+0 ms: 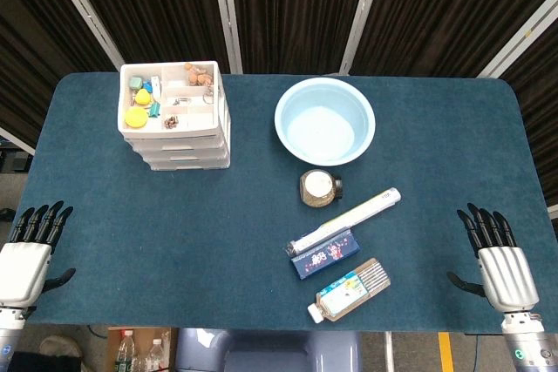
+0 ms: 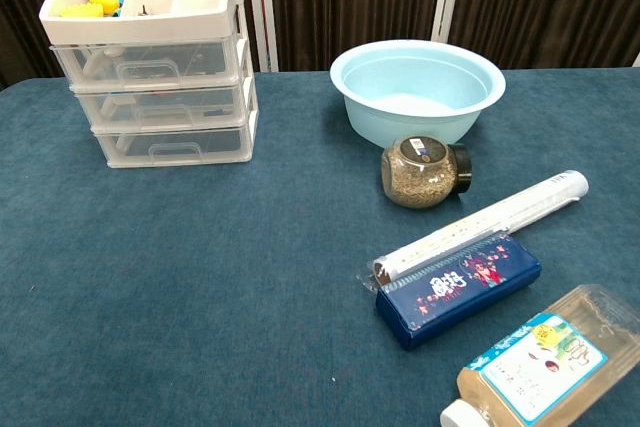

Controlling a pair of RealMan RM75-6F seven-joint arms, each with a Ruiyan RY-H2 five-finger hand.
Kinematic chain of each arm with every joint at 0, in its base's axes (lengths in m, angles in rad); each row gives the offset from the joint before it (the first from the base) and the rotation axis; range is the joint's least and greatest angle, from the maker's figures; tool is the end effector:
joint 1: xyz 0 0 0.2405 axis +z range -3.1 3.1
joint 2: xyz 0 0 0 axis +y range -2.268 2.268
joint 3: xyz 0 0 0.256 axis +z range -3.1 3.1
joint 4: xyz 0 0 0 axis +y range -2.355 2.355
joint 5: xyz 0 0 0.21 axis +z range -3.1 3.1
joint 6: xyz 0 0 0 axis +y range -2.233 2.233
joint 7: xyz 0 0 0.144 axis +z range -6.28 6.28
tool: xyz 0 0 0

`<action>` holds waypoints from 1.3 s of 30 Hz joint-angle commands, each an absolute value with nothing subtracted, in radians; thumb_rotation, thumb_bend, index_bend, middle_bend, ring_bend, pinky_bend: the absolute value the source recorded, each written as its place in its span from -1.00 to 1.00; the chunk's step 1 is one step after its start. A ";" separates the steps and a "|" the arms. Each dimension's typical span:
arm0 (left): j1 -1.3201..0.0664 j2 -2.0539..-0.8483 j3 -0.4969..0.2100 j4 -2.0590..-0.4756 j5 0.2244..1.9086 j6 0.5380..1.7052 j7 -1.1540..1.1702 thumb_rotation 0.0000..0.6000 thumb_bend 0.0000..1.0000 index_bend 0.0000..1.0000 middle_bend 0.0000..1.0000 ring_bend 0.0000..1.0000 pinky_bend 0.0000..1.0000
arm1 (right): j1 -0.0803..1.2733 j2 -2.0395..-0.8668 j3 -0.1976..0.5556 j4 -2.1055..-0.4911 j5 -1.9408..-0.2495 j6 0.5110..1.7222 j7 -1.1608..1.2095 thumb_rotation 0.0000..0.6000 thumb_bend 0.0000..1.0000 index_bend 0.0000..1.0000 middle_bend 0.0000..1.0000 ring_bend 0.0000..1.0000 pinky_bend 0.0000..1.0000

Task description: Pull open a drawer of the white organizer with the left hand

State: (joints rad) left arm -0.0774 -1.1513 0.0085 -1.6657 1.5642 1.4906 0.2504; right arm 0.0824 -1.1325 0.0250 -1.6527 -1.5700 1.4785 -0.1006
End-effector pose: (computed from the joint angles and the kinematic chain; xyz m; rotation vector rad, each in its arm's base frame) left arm -0.2940 0.1649 0.1340 -1.5221 -0.7853 -0.7820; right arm -0.2950 -0.1738 0.1433 1.4799 -0.8602 0.8890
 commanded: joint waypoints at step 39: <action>-0.384 -1.257 -0.321 -2.025 0.810 1.096 -0.030 1.00 0.44 -0.78 1.00 0.89 0.93 | 0.082 -1.116 0.021 -1.668 -1.568 1.471 -0.082 1.00 -0.86 -1.00 -1.00 -1.00 -1.00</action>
